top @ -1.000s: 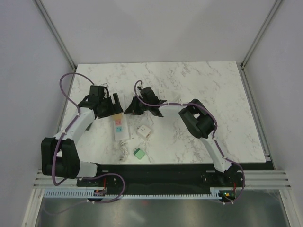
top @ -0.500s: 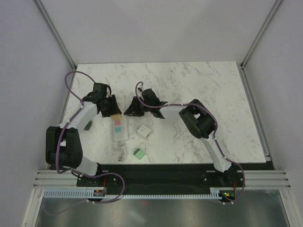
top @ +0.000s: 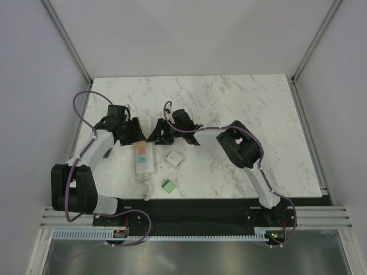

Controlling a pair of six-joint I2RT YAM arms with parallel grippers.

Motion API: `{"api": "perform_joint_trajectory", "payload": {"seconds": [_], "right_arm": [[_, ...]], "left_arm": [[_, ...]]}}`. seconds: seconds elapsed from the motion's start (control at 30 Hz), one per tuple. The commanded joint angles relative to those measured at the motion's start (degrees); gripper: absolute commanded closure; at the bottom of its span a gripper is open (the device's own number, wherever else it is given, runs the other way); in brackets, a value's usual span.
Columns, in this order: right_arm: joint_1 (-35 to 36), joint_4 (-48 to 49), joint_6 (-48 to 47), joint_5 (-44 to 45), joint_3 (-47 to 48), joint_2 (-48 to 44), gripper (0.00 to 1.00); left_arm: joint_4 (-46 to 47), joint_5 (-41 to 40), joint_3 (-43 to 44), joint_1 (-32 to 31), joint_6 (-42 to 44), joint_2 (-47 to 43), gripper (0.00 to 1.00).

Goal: Pull the plug off the socket

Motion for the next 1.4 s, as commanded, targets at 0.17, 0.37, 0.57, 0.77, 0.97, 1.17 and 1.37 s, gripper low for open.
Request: {"api": "perform_joint_trajectory", "payload": {"seconds": [0.17,0.37,0.57,0.77,0.97,1.17,1.37], "right_arm": [[0.39,6.83,2.68,-4.07,-0.01,2.56,0.42],[0.31,13.95,6.29,-4.52,-0.80,2.65,0.81],[0.57,4.32,0.42,2.85,0.07,0.02,1.00],[2.68,-13.36,-8.11,17.70,3.24,-2.70,1.00],[4.61,-18.48,-10.06,24.13,4.91,-2.97,1.00],[4.44,-18.57,-10.49,23.43,5.35,-3.05,1.00],[4.09,-18.20,-13.65,20.09,4.03,-6.56,1.00]], "left_arm": [[9.98,8.26,-2.22,0.29,1.54,-8.92,0.98],[10.51,9.85,-2.49,0.38,1.27,-8.13,0.98],[9.81,7.48,-2.58,0.38,1.19,-7.87,0.98],[8.49,4.85,-1.96,0.38,1.19,-7.52,0.98],[8.22,5.72,-1.70,0.29,1.19,-6.73,0.98],[8.13,4.85,-1.96,0.38,1.19,-7.69,0.98],[7.78,1.86,-2.23,0.38,0.92,-9.53,0.98]]}}
